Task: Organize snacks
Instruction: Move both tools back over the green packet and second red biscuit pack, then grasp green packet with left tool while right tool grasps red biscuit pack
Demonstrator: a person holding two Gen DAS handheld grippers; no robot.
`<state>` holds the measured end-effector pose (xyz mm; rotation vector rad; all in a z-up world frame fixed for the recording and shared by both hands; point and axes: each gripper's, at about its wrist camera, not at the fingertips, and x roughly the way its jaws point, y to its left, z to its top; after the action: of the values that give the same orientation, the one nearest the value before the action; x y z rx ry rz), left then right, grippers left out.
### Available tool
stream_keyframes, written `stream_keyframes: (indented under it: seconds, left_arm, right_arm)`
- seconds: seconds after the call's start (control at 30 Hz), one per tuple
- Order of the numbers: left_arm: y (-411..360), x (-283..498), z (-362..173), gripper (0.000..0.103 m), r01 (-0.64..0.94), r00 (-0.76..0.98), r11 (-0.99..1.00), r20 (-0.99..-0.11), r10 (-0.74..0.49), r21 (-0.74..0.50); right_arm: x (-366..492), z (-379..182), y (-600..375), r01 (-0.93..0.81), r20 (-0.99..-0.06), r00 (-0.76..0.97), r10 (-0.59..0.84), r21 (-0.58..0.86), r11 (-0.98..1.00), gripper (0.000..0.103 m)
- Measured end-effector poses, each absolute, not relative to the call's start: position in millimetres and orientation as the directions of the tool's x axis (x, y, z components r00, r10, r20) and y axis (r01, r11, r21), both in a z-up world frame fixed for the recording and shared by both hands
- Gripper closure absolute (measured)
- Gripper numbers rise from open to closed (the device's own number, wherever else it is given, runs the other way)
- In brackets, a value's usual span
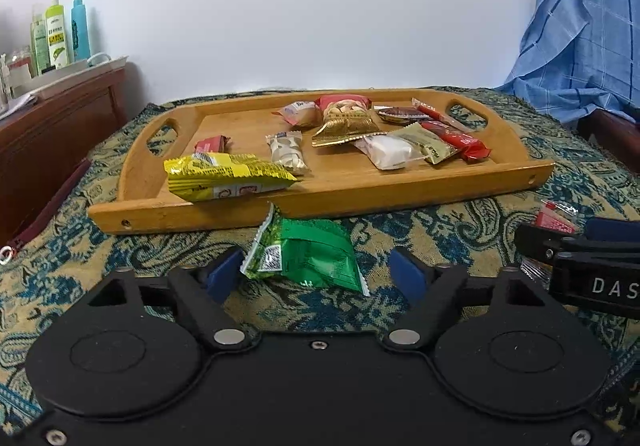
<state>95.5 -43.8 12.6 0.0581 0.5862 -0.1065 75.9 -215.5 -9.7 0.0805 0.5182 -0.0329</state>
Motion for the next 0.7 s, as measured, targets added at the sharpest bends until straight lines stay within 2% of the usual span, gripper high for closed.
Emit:
stream_keyframes:
  seconds: [0.17, 0.33, 0.7]
  left_arm:
    - [-46, 94, 12, 0.034, 0.120, 0.833, 0.992, -0.547, -0.084, 0.031]
    - [-48, 92, 11, 0.045, 0.127, 0.835, 0.991, -0.543, -0.087, 0.036]
    - [-47, 91, 12, 0.053, 0.127, 0.833, 0.992, -0.545, -0.096, 0.019]
  right_arm:
    - [75, -11, -214, 0.050, -0.498, 0.867, -0.012, 0.064, 0.997, 0.019]
    - [76, -12, -209, 0.044, -0.498, 0.867, -0.015, 0.047, 0.998, 0.026]
    - [77, -14, -201, 0.042, -0.483, 0.875, -0.029, 0.016, 0.999, 0.044]
